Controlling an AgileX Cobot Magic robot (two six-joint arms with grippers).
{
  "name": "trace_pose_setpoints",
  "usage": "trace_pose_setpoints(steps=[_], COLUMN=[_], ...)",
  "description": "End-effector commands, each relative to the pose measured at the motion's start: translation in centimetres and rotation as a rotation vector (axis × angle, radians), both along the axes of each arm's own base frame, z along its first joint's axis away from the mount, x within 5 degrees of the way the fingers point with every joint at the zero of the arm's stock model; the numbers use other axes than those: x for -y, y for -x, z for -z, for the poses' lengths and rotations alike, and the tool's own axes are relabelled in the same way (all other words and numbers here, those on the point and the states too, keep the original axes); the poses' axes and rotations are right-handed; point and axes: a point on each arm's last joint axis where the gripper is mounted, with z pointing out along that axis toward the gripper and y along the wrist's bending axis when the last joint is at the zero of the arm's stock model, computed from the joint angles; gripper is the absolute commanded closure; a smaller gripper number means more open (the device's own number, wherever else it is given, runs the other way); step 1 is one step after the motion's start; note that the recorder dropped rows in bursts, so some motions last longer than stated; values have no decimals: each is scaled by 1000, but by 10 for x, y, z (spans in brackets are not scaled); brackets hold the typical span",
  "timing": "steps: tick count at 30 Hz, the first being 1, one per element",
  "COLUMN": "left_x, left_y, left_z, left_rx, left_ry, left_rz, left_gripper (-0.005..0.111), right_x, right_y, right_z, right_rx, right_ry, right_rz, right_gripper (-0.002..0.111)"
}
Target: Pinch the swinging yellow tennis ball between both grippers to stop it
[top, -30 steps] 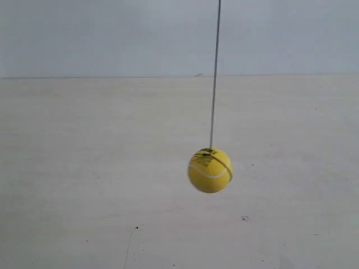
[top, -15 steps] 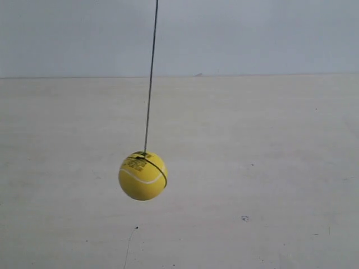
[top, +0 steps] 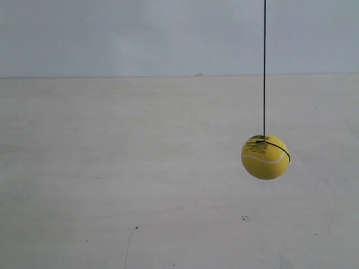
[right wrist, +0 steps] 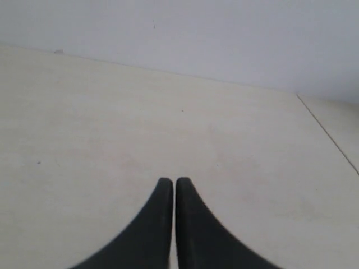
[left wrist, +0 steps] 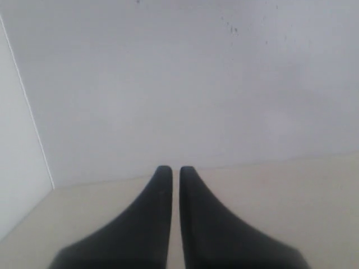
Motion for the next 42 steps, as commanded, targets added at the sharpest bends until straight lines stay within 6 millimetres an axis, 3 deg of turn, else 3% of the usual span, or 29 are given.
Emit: trace_pose_setpoints(steps=[1,10,21,29,42], left_x=[0,0,1,1,1], left_y=[1,1,2,8,4], left_z=[-6,-6,-11,-29,-19], left_rx=[79,81,161,370,260], left_ry=[30,23,197,298,294], left_rz=[11,10,43,101,82], left_gripper=[102,102,102,102,102], right_x=[-2,-3,-5,-6,-4], right_y=[-1,-1,1,5,0], right_z=[-10,-23,-39,-52,-34], right_rx=[111,255,423,574,373], right_ry=[-81,-128,-270,-320,-354], right_rz=[-6,-28,-64,-100,-45], right_gripper=[108,108,108,108,108])
